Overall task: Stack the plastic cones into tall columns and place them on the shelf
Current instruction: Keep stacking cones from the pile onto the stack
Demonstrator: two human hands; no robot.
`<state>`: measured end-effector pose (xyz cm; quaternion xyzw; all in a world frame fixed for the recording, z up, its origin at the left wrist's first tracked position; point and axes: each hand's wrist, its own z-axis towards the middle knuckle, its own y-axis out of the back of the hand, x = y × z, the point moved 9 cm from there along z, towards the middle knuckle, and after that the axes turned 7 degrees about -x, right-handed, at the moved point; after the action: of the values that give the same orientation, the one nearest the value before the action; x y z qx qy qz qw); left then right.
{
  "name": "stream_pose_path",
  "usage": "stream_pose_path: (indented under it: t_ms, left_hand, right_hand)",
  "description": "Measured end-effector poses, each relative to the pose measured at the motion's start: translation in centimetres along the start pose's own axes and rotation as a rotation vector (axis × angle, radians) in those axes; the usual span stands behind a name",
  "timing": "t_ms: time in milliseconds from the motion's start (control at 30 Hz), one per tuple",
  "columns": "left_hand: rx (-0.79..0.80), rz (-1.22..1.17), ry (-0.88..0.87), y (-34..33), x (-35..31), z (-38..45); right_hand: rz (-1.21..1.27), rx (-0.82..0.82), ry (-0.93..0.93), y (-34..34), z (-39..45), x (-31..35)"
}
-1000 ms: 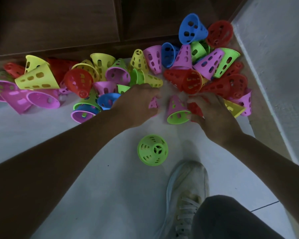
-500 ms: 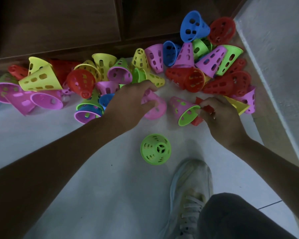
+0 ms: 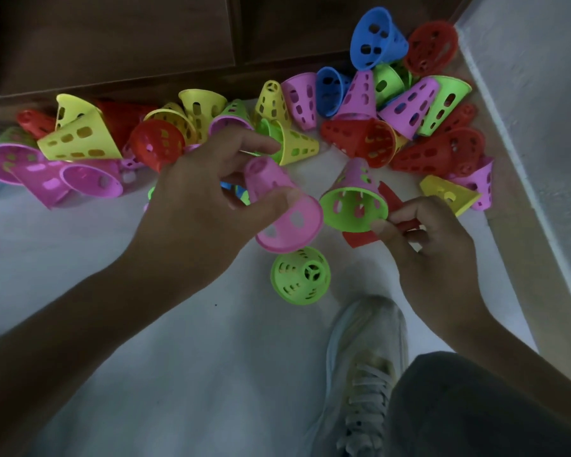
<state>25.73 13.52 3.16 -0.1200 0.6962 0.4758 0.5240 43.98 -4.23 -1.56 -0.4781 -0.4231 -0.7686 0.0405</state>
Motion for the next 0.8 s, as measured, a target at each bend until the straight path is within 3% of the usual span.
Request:
stream_pose_path:
  t_ms: [467,800]
  left_hand:
    - [0.217,-0.008,0.034,-5.1,0.9,-4.3]
    - [0.004,-0.076,0.177,-3.2,1.1,-3.5]
  right_hand:
    - [-0.093,-0.076,0.135,1.2,-1.1,3.9]
    - [-0.217,-0.096,0.326,1.6,-2.0,6.3]
